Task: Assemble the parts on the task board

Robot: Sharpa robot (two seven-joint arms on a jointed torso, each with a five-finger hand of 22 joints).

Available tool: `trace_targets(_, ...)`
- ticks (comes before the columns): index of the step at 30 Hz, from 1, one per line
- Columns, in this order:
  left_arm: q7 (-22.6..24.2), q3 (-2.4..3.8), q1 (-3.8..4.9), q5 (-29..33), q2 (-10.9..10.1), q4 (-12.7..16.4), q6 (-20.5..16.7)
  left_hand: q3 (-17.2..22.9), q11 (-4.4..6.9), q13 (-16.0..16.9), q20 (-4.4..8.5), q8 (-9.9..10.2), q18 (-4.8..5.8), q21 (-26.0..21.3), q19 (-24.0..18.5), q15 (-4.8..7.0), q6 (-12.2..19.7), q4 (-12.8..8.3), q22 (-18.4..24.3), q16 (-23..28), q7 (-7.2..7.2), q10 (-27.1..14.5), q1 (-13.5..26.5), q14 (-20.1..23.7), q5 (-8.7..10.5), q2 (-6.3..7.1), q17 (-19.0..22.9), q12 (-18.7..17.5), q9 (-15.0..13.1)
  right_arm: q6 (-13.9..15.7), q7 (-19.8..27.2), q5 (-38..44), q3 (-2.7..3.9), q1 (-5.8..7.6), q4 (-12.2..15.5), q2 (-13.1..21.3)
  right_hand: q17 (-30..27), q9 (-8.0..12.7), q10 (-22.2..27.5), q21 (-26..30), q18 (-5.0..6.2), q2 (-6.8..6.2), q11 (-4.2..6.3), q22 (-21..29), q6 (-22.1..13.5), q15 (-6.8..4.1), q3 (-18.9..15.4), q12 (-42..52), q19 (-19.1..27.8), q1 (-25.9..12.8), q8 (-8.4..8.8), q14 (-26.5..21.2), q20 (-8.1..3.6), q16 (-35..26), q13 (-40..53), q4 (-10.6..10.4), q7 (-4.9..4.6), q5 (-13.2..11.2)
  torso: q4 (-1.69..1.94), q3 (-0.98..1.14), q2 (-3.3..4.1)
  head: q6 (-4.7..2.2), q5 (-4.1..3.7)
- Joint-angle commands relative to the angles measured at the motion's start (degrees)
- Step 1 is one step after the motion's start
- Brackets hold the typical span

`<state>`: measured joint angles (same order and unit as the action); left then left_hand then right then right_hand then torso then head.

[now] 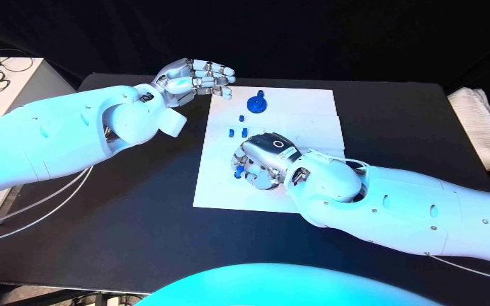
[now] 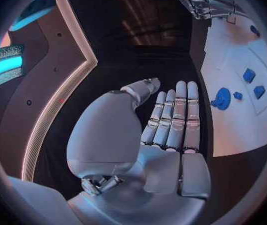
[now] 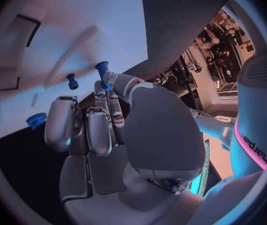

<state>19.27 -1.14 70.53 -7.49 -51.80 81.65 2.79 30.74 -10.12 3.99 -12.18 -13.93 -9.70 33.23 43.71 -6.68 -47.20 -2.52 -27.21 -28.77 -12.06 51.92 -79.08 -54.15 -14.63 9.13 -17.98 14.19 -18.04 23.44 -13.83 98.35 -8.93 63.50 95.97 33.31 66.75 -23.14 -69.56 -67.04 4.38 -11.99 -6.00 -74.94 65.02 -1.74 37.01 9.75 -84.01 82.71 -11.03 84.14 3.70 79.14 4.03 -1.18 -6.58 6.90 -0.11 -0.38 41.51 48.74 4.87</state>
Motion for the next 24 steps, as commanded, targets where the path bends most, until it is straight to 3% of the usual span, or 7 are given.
trace_targets(1, 0.2, 0.04, 0.0, 0.3, 0.0, 0.1, 1.1, -0.2, -0.14, 0.1, -0.12, -0.3, -0.32, 0.1, -0.3, -0.23, -0.2, 0.2, 0.0, 0.3, -1.01, -0.4, 0.3, -0.1, -0.01, -0.45, -0.1, 0.3, -0.1, -2.8, -0.6, 0.8, -0.3, -0.41, -0.4, 0.0, 0.0, -0.1, -4.0, 0.3, -0.24, 0.55, 3.4, -4.7, 0.1, -0.31, 0.3, 0.2, -1.2, -0.3, -0.18, 1.6, -0.27, -0.2, 3.6, 0.0, -0.34, 0.2, -0.03, -0.04, -0.04, 0.06, 0.0)
trace_targets(7, 0.1, 0.04, 0.0, 0.3, 0.1, 0.2, 1.1, -0.2, -0.14, 0.1, -0.12, -0.3, -0.32, 0.1, -0.3, -0.23, -0.2, 0.2, 0.0, 0.3, -1.01, -0.4, 0.3, -0.1, -0.01, -0.45, -0.1, 0.3, -0.1, -3.0, 0.7, -0.3, -0.35, -0.45, -0.7, -0.3, -0.5, 0.2, -1.9, 1.3, -0.14, -0.07, 2.6, -4.4, -2.4, 0.36, 0.2, -1.6, -0.9, -2.5, 1.01, 1.4, 0.12, -0.4, 3.6, 0.1, -1.13, 1.3, -0.1, -0.05, -0.1, 0.13, 0.11)
trace_targets(11, 0.1, 0.04, 0.0, 0.3, 0.1, 0.1, 1.1, -0.2, -0.14, 0.1, -0.12, -0.3, -0.32, 0.1, -0.3, -0.23, -0.2, 0.2, 0.0, 0.3, -1.01, -0.4, 0.3, -0.1, -0.01, -0.45, -0.1, 0.3, -0.1, -2.7, 1.4, -0.7, -0.39, -0.45, -0.9, -0.2, -0.1, 0.9, 3.3, 4.0, 0.22, -3.11, 1.02, -3.4, -6.9, 1.68, -1.9, -4.3, 0.0, -6.2, 3.46, 1.5, 1.21, -0.1, 2.4, -0.7, -1.93, 2.1, -0.06, -0.04, -0.09, 0.12, 0.09)
trace_targets(14, 0.1, 0.04, 0.0, 0.3, 0.0, 0.1, 1.0, -0.2, -0.14, 0.1, -0.12, -0.3, -0.32, 0.1, -0.3, -0.23, -0.2, 0.2, 0.0, 0.3, -1.01, -0.4, 0.3, -0.1, -0.01, -0.45, -0.1, 0.3, -0.1, -1.3, 1.6, -0.9, -0.4, -0.45, -0.9, 0.0, -1.9, 1.1, 6.8, 9.0, 1.04, -3.8, 0.52, -1.3, -8.2, 2.12, -3.5, -5.3, 1.3, -6.8, 4.14, 0.9, 1.7, -1.0, 1.6, -0.7, -2.13, 2.1, -0.05, -0.06, -0.07, 0.03, -0.05)
trace_targets(17, 0.0, 0.04, 0.0, 0.3, 0.0, 0.1, 1.0, -0.2, -0.14, 0.1, -0.12, -0.3, -0.32, 0.1, -0.3, -0.23, -0.2, 0.2, 0.0, 0.3, -1.01, -0.4, 0.3, -0.1, -0.01, -0.45, -0.1, 0.3, -0.1, 0.2, 1.4, -1.0, -0.4, -0.45, -0.8, 0.3, -3.7, 1.4, 9.3, 12.6, 1.65, -3.89, 0.24, 0.4, -9.9, 2.38, -5.7, -5.5, 2.3, -6.6, 5.04, 0.2, 2.03, -2.0, 1.1, -0.5, -2.36, 2.4, -0.05, -0.05, -0.08, -0.05, -0.09)
trace_targets(20, 0.1, 0.04, 0.0, 0.3, 0.1, 0.1, 1.0, -0.2, -0.16, 0.1, -0.14, -0.3, -0.35, 0.0, -0.2, -0.23, -0.2, 0.1, 0.0, 0.4, -1.03, -0.6, 0.3, 0.0, -0.01, -0.5, -0.2, 0.5, -0.1, 2.3, 1.0, -1.4, -0.41, -0.45, -0.5, 0.7, -4.3, 1.6, 11.7, 14.1, 1.91, -2.58, -0.06, 1.2, -11.0, 2.6, -10.3, -4.0, 2.4, -5.4, 5.64, 0.0, 2.46, -2.2, 0.6, -0.7, -2.71, 3.1, -0.06, -0.04, -0.08, -0.11, -0.26)
trace_targets(24, 0.2, 0.04, 0.0, 0.3, 0.0, 0.1, 0.9, -0.2, -0.16, 0.1, -0.14, -0.3, -0.35, 0.0, -0.2, -0.23, -0.2, 0.1, 0.0, 0.4, -1.03, -0.6, 0.3, 0.0, -0.01, -0.51, -0.2, 0.5, -0.1, 4.3, 0.6, -1.8, -0.39, -0.44, 0.1, 1.7, -4.1, 1.8, 12.3, 14.2, 1.91, -2.03, -0.11, 1.3, -11.6, 2.63, -12.4, -2.9, 2.1, -5.0, 5.99, 0.2, 2.49, -2.1, 0.4, -1.2, -2.91, 3.4, -0.08, -0.01, -0.09, -0.21, -0.35)
